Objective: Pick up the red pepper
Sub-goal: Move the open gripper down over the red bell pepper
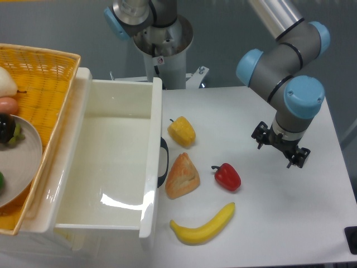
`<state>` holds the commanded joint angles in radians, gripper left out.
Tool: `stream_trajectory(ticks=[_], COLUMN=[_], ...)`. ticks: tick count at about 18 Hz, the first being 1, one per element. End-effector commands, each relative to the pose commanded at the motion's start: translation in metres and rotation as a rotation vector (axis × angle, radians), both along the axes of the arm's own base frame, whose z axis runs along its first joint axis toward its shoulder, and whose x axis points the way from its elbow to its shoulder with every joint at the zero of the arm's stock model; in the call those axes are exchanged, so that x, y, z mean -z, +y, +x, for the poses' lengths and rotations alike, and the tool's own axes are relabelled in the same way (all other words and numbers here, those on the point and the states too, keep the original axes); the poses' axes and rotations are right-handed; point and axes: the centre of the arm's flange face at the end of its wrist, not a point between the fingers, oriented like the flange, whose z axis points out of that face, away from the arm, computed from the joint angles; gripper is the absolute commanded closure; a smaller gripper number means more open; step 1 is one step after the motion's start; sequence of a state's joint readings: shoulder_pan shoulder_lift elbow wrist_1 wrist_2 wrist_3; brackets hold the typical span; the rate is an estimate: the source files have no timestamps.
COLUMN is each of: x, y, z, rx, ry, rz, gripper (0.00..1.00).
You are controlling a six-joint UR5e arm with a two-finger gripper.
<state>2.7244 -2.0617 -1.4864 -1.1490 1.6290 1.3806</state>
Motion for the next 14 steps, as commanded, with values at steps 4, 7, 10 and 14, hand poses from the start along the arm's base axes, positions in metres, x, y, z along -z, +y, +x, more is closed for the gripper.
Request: stream_trajectory(ticks=[4, 7, 10, 14], x=[0.001, 0.006, 0.015, 0.021], y=[0.011, 0.018, 0.014, 0.012], z=[0.008, 0.017, 0.025, 0.029], rx=[0.017, 0.032, 0.031, -0.058], ry=[0.002, -0.009, -0.029, -0.036], rz=[-0.011, -0.013, -0.024, -0.018], gripper=[0.00, 0.00, 0.00, 0.00])
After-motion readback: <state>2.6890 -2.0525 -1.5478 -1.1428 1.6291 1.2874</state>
